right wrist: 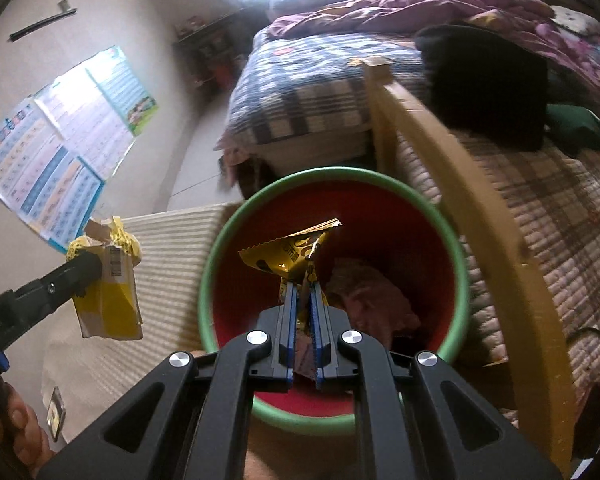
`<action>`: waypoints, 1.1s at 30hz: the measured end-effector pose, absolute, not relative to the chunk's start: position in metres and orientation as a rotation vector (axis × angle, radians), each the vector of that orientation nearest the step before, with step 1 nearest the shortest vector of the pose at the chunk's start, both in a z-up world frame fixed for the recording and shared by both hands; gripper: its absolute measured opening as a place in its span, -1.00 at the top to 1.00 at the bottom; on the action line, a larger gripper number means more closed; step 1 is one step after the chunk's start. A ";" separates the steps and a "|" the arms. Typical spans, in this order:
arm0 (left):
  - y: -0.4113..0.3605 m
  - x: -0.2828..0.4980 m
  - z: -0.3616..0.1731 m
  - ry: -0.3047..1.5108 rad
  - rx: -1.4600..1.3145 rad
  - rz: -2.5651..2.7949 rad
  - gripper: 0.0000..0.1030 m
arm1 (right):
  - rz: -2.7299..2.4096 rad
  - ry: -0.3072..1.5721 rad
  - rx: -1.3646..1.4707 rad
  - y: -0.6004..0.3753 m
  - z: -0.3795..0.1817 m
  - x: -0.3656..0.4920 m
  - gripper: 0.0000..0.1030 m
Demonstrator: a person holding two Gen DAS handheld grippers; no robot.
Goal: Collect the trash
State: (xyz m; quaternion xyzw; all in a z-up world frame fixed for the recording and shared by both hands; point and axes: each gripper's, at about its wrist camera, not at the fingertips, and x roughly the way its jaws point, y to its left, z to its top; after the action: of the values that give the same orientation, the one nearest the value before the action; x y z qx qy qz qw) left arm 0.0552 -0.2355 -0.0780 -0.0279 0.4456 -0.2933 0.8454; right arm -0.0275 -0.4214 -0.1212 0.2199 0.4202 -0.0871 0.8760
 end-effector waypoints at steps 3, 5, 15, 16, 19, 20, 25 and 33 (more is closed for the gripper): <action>-0.250 0.059 -0.079 0.939 -0.051 -0.640 0.71 | -0.212 0.870 0.473 -0.429 -0.124 -0.032 0.66; -0.252 0.060 -0.077 0.937 -0.052 -0.643 0.08 | -0.229 0.867 0.489 -0.433 -0.126 -0.034 0.27; -0.177 0.047 -0.059 0.810 -0.102 -0.480 -0.68 | -0.210 0.835 0.437 -0.407 -0.117 -0.025 -0.25; -0.169 0.045 -0.056 0.795 -0.100 -0.457 -0.80 | -0.202 0.827 0.426 -0.402 -0.114 -0.024 -0.29; -0.140 0.034 -0.043 0.701 -0.053 -0.353 -0.89 | -0.156 0.785 0.382 -0.380 -0.102 -0.019 -0.47; -0.134 0.030 -0.040 0.676 -0.034 -0.324 -0.89 | -0.135 0.762 0.364 -0.369 -0.095 -0.017 -0.54; -0.106 0.013 -0.025 0.538 0.089 -0.140 -0.89 | -0.083 0.603 0.291 -0.327 -0.062 -0.011 -0.87; -0.062 0.008 -0.011 0.500 0.015 -0.053 -0.89 | -0.067 0.366 0.181 -0.272 -0.018 -0.012 -0.87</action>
State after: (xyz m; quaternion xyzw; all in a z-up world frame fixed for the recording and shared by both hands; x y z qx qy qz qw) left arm 0.0079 -0.0621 -0.0107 0.0072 0.2475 -0.0262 0.9685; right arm -0.0119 -0.2723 -0.0185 0.0897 0.1817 -0.0332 0.9787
